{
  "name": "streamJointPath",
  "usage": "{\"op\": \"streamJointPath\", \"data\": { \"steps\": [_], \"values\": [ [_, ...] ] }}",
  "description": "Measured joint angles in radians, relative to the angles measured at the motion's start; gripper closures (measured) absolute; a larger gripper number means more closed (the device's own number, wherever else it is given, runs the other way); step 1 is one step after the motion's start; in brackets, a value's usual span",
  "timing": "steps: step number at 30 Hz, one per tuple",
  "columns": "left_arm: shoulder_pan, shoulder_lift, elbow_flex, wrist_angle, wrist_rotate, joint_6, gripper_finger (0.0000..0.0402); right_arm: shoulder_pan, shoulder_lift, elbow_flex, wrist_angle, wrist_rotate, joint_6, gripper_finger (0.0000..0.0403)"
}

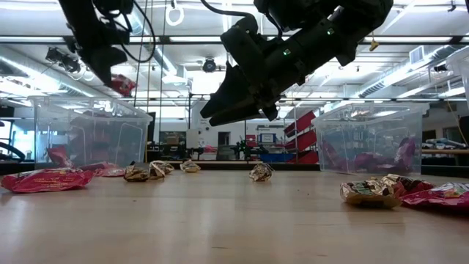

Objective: Sort candy
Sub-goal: Put the red candy into the top left transparent bin

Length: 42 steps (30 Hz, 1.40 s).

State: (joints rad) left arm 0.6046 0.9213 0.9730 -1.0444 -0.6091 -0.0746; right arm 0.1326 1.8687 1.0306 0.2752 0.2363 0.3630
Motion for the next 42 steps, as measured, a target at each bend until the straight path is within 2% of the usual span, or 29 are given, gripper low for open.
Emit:
{"op": "streamJointPath", "data": {
  "steps": [6,14,21,42],
  "values": [
    [0.103,0.062,-0.001,0.004,0.041,0.047,0.0401,0.000,0.000,0.000,0.000,0.000,0.000,0.0252],
    [0.214,0.134,-0.001,0.004,0.225,0.124,0.0401,0.000,0.000,0.000,0.000,-0.001,0.000,0.0252],
    [0.275,0.208,-0.001,0.002,0.279,0.153,0.0401,0.000,0.000,0.000,0.000,-0.001,0.000,0.0252],
    [0.291,0.231,-0.016,0.061,0.285,0.150,0.0401,0.000,0.000,0.000,0.000,-0.002,0.000,0.0252]
  ]
}}
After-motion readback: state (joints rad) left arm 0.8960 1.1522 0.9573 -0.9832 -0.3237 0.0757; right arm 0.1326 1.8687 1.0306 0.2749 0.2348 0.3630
